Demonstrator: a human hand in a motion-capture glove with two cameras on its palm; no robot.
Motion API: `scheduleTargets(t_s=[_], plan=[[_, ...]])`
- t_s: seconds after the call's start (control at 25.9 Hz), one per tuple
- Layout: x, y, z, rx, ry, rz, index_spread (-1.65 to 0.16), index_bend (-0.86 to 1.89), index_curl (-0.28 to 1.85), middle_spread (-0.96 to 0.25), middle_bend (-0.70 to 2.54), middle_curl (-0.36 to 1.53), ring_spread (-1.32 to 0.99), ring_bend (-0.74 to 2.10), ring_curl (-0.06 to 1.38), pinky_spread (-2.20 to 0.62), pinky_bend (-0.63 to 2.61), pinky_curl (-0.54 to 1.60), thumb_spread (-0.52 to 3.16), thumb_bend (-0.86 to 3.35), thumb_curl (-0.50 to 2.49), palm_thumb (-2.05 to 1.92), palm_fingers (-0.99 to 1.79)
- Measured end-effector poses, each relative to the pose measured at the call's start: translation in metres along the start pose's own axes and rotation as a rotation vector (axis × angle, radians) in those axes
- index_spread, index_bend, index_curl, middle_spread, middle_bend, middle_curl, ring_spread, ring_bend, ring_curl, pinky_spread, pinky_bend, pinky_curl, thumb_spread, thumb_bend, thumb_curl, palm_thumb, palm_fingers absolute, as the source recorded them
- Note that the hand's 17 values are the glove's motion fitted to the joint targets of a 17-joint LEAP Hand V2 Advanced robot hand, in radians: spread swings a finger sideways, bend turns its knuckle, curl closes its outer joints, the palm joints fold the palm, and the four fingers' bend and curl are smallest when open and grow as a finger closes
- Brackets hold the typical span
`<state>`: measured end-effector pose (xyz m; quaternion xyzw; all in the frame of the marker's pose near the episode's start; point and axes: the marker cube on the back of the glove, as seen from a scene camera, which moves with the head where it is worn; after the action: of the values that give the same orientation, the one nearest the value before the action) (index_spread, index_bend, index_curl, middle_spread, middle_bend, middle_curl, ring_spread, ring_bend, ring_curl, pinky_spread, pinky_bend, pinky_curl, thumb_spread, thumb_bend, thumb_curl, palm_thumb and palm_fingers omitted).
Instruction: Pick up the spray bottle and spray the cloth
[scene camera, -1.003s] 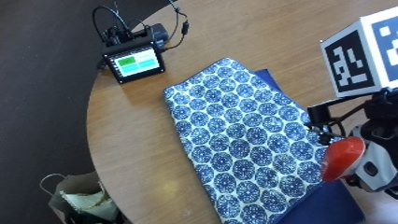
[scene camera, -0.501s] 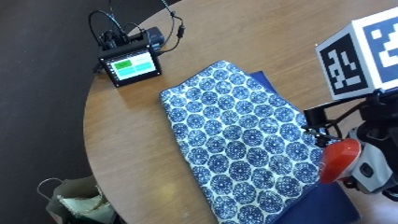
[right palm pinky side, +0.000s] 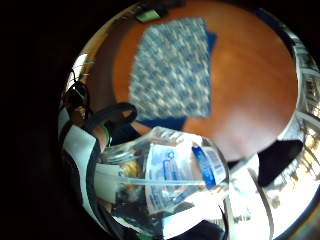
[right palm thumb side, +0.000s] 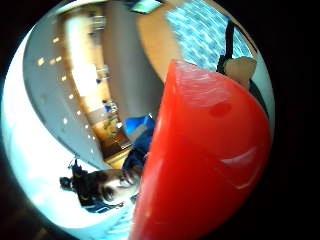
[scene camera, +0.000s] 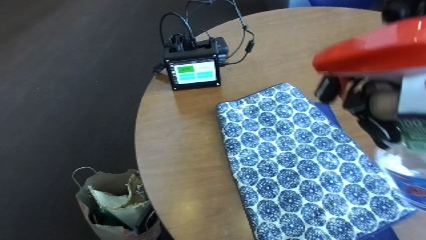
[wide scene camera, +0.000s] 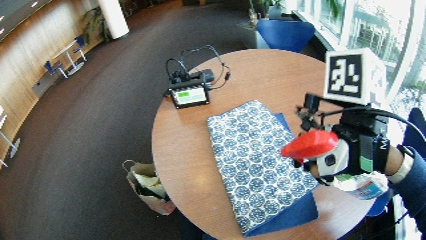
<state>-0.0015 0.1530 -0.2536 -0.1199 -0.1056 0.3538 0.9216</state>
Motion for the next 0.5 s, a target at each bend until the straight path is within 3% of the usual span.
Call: scheduleTargets(t_s=[0.15,0.27,0.39,0.5], plan=[[-0.032,-0.005,-0.028,0.318,-0.271,-0.265,-0.3,0.1,0.28,-0.17,0.74,0.52,-0.24,0.77,0.47,-0.32,0.51,0.39,0.47,-0.04,0.78,0.97,1.26],[-0.041,-0.066,-0.022,0.453,-0.546,-0.413,-0.3,0.09,0.27,-0.17,0.73,0.52,-0.23,0.77,0.47,-0.32,0.52,0.4,0.48,-0.03,0.78,0.97,1.24],[-0.046,-0.148,0.001,0.528,-0.834,-0.458,-0.3,0.09,0.27,-0.16,0.73,0.52,-0.23,0.77,0.47,-0.31,0.52,0.4,0.49,-0.03,0.78,0.95,1.24],[-0.042,-0.194,0.019,0.56,-0.96,-0.427,-0.3,0.09,0.27,-0.16,0.72,0.52,-0.22,0.77,0.47,-0.31,0.53,0.4,0.49,-0.03,0.78,0.95,1.23]])
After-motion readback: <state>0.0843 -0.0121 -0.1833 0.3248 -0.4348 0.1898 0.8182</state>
